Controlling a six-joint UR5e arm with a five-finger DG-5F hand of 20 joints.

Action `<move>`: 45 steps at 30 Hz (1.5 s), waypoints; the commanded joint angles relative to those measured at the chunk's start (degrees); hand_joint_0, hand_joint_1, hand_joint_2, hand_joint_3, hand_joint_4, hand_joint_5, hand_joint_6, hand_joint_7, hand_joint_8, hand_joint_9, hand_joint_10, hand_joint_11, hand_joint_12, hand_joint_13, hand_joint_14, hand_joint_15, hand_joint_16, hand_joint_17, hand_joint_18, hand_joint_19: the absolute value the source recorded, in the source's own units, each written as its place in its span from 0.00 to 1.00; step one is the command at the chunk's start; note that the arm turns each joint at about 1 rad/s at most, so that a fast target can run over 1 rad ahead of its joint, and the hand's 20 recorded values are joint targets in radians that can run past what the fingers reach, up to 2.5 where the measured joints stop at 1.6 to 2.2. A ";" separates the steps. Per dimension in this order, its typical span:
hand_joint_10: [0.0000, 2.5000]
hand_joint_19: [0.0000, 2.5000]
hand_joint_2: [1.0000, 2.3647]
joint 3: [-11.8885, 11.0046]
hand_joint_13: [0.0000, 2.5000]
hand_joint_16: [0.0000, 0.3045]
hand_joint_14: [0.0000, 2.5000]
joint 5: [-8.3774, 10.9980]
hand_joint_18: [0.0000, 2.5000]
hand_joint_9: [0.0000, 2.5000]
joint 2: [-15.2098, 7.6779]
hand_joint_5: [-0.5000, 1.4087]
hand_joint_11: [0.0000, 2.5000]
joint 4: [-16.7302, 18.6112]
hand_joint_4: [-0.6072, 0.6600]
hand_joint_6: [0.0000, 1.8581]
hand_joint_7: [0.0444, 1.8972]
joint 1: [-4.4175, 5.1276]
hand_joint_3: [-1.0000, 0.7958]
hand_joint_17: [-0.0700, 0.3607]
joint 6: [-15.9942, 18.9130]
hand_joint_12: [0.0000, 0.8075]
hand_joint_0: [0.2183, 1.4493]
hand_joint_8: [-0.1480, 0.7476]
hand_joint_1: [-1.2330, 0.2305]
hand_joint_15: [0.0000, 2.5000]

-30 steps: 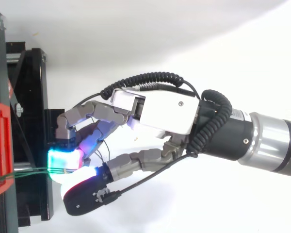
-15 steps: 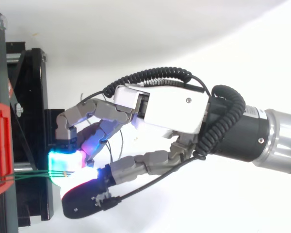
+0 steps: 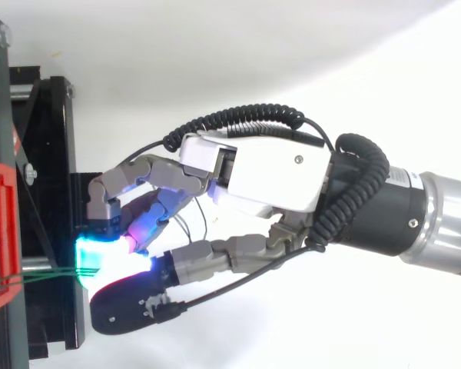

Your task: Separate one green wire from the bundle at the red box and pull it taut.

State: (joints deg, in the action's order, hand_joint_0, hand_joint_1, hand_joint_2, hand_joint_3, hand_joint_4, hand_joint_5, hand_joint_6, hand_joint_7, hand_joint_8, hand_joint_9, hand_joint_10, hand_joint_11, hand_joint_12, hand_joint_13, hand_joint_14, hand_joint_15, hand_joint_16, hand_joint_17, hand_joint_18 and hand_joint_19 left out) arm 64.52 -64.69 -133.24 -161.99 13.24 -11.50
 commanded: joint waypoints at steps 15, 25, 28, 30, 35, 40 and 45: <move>0.01 0.17 0.00 -0.01 0.31 0.16 0.00 0.00 0.35 0.38 -0.01 0.17 0.25 0.01 0.64 0.47 0.60 -0.14 0.28 0.42 -0.01 0.41 0.37 0.54 0.26 0.11; 0.01 0.18 0.00 -0.01 0.32 0.17 0.00 -0.18 0.36 0.40 -0.01 0.17 0.25 0.01 0.66 0.47 0.60 -0.14 0.28 0.43 -0.01 0.42 0.26 0.56 0.42 0.12; 0.01 0.19 0.01 -0.01 0.32 0.16 0.00 -0.18 0.35 0.40 -0.01 0.18 0.25 0.01 0.65 0.46 0.62 -0.14 0.33 0.42 -0.01 0.41 0.31 0.55 0.45 0.12; 0.01 0.19 0.01 -0.01 0.31 0.16 0.00 -0.18 0.35 0.40 -0.01 0.17 0.25 0.01 0.65 0.46 0.64 -0.23 0.38 0.42 -0.01 0.41 0.31 0.56 0.42 0.12; 0.01 0.18 0.01 -0.01 0.32 0.16 0.00 -0.18 0.36 0.40 -0.01 0.17 0.25 0.27 0.62 0.47 0.63 -0.32 0.42 0.42 -0.01 0.41 0.32 0.56 0.36 0.12; 0.01 0.18 0.01 -0.09 0.32 0.16 0.00 -0.18 0.36 0.39 -0.01 0.17 0.26 0.36 0.59 0.48 0.62 -0.23 0.39 0.42 -0.10 0.41 0.35 0.55 0.27 0.12; 0.01 0.17 0.00 -0.09 0.32 0.16 0.00 -0.26 0.36 0.39 -0.01 0.17 0.25 0.36 0.64 0.47 0.61 -0.32 0.28 0.42 -0.01 0.41 0.34 0.54 0.27 0.12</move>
State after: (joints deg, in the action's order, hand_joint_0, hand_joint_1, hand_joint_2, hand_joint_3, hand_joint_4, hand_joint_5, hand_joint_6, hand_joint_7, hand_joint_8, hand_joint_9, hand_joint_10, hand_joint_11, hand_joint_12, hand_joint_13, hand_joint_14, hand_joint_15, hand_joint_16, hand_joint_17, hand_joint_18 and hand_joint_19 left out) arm 64.45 -64.89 -133.24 -161.63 12.95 -11.54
